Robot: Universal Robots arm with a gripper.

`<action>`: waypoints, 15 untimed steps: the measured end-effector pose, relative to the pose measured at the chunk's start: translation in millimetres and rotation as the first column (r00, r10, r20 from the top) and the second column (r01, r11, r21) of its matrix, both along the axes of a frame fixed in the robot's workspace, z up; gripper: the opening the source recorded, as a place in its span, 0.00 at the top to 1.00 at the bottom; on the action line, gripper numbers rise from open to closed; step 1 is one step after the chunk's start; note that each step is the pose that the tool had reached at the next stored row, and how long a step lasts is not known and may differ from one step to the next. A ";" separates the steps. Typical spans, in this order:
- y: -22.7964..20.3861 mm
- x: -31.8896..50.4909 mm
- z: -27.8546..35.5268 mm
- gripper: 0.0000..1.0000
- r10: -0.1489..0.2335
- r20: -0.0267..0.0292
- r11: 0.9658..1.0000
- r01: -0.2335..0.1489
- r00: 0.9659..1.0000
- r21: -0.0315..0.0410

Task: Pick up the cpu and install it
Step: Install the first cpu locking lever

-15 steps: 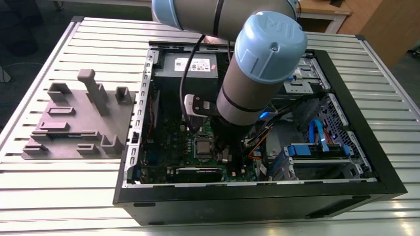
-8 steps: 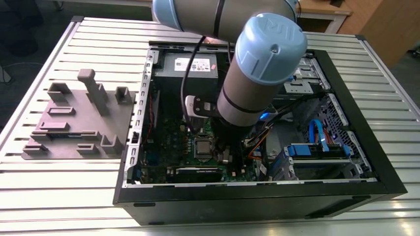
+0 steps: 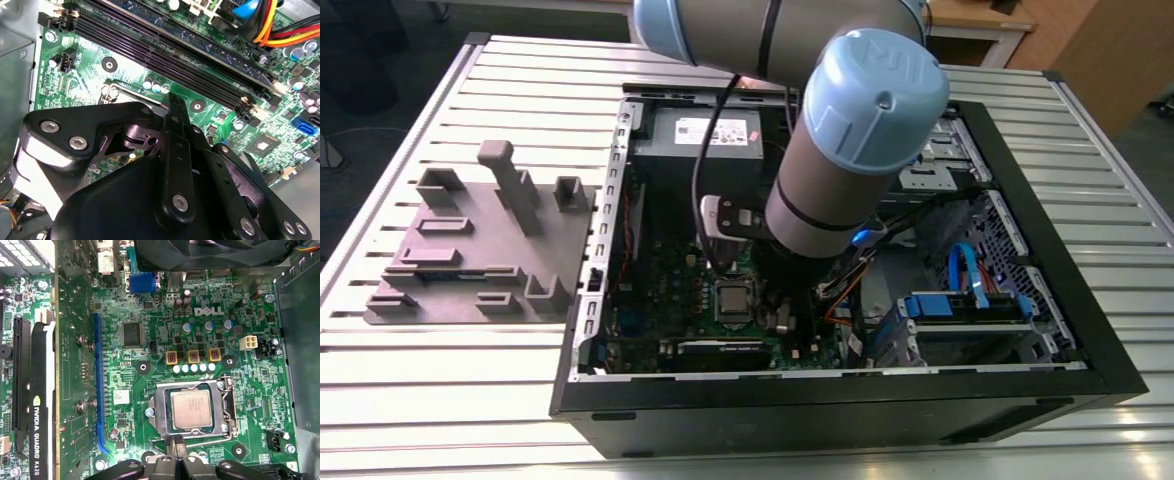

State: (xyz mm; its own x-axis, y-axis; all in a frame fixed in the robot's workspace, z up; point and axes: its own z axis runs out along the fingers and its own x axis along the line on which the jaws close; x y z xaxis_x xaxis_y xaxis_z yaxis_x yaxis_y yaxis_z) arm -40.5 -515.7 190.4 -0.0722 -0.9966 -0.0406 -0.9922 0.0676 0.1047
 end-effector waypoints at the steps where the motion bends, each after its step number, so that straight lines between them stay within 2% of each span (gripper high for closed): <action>1: 0.0 0.4 -0.2 0.89 0.000 0.000 1.000 0.000 1.000 0.000; 11: 0.0 3.1 -1.7 0.89 0.003 0.000 1.000 -0.003 1.000 0.000; 13: 0.0 3.2 -2.4 0.89 0.005 0.001 1.000 -0.005 1.000 0.000; 15: 0.0 3.1 -3.2 0.89 0.008 0.004 1.000 -0.008 1.000 0.000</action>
